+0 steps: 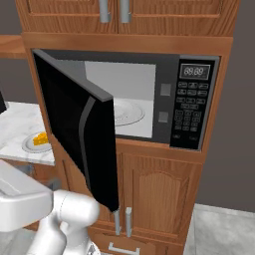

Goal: Pick the cheese from the counter and place it in the microwave. Then turn on the microwave.

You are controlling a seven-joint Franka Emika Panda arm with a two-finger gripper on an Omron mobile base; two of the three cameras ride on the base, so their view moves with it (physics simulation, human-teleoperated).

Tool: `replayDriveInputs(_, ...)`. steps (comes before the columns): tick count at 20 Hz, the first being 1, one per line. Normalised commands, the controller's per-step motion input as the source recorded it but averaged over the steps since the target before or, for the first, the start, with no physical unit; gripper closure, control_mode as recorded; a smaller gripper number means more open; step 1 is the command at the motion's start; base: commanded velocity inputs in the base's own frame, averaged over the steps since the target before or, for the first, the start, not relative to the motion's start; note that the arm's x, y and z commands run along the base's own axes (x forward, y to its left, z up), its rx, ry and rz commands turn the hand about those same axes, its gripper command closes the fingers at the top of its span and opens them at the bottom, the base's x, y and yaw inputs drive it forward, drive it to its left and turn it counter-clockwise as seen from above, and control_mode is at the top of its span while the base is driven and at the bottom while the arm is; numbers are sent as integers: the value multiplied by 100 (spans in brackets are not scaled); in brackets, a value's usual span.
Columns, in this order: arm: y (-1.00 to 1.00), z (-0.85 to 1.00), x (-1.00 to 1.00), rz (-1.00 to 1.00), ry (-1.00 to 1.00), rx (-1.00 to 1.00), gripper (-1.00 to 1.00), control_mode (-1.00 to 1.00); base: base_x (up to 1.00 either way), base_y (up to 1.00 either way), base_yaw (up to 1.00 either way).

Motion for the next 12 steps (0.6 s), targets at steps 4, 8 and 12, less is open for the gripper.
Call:
replayDriveInputs(4,-16,-9,0,24,0,-3,-100,-100,0,0,0)
replayDriveInputs(8,-21,-8,-1,24,0,-2,-100,-100,0,0,0)
replayDriveInputs(12,-28,-7,-4,24,0,-1,-100,-100,0,0,0)
